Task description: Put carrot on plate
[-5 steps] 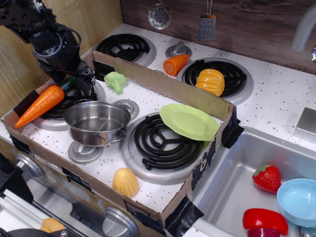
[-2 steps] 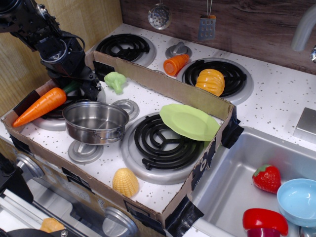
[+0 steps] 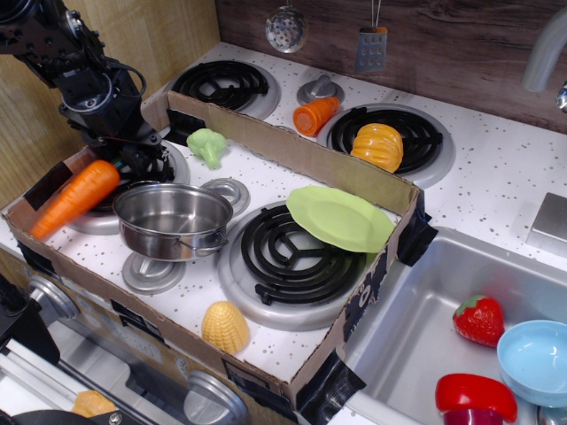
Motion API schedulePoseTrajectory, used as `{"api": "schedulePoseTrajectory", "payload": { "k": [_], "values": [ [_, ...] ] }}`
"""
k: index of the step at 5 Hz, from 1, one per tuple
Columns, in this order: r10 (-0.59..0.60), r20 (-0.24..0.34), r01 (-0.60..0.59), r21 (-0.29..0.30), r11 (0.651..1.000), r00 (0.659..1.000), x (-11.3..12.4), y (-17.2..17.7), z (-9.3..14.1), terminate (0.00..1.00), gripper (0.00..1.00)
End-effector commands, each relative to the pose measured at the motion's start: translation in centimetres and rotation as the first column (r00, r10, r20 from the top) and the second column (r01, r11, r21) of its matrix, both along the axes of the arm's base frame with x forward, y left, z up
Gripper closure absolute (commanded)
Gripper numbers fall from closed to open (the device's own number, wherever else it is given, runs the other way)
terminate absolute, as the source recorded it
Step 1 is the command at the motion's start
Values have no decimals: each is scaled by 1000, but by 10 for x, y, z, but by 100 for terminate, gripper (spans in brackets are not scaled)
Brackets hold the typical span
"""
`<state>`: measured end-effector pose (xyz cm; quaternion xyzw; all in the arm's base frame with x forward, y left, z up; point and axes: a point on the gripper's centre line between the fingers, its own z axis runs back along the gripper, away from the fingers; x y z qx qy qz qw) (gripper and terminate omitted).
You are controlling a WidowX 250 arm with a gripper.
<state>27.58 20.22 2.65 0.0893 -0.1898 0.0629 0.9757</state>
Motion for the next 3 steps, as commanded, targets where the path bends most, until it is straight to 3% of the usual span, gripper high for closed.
{"api": "schedulePoseTrajectory", "payload": {
  "k": [1,2,3],
  "values": [
    [9,62,-15,108,994,998,9,1,44,0,100],
    [-27,45,21,136,991,999,19,-2,73,0,100],
    [-35,36,30,117,993,999,33,-15,98,0,100]
  ]
}}
